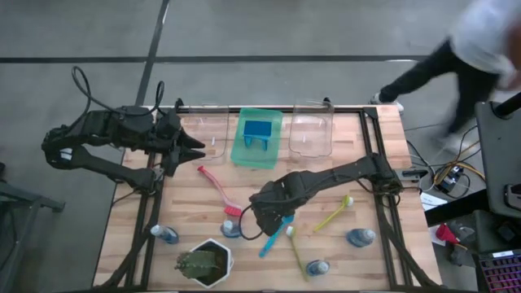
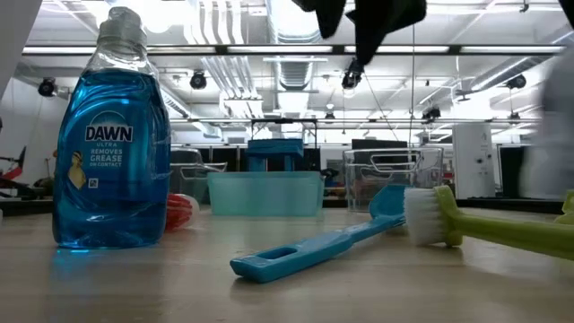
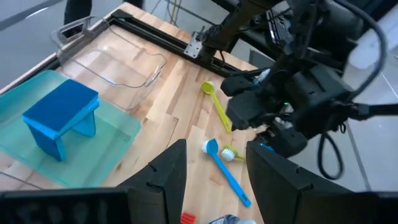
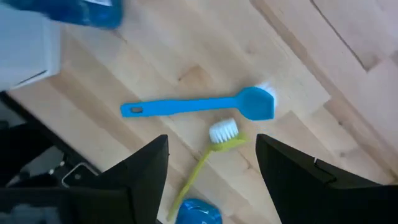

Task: Pick & Place Kitchen Sink Supplies
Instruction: Put the bottom light green dish brush into the right transparent bin

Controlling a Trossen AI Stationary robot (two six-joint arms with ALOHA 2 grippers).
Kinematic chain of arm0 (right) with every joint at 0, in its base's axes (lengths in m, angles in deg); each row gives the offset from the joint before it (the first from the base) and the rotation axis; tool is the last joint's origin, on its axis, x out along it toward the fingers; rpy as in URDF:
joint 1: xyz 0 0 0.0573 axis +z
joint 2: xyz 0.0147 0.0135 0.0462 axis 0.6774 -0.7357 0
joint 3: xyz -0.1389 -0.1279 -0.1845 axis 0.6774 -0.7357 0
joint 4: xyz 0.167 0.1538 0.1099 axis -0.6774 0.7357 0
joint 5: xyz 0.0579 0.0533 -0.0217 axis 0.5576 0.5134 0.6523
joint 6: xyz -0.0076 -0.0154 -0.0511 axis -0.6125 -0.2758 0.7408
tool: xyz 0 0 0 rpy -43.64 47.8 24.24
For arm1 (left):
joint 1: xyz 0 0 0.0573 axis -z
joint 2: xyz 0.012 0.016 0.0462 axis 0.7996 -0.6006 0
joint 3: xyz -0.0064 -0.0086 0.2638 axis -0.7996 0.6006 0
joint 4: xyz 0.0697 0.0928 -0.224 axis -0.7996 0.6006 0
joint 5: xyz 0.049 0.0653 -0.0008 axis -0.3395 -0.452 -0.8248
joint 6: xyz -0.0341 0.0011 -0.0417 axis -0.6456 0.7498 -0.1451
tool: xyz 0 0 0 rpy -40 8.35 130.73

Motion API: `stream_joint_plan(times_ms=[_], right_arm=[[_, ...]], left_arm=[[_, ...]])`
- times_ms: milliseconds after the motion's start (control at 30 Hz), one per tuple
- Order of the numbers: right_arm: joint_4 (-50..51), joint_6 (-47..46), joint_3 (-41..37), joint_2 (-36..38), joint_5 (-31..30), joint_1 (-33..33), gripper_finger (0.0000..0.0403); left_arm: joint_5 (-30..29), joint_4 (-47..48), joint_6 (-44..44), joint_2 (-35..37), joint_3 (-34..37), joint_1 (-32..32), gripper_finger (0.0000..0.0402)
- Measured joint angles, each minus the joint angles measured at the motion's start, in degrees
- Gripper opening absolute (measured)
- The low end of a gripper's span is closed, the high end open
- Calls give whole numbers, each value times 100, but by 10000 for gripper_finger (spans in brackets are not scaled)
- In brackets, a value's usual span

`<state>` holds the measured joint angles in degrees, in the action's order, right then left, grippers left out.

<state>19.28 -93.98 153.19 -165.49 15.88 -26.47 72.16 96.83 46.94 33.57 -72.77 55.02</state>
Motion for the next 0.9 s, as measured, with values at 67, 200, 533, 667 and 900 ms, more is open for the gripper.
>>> stream_joint_plan(times_ms=[67,200,533,667,900], right_arm=[[-67,-220,-123,0,0,9,235],[-85,-654,-391,0,165,77,237],[-262,-1461,-876,2,499,414,238],[-616,-1857,-1048,2,604,542,235],[-844,-2289,-1350,2,697,762,231]], left_arm=[[84,2,150,17,-2,0,159],[339,3,259,75,-9,0,159],[688,3,361,215,-11,-2,159],[688,3,387,234,-11,-2,159],[695,3,449,276,-11,-2,159]])
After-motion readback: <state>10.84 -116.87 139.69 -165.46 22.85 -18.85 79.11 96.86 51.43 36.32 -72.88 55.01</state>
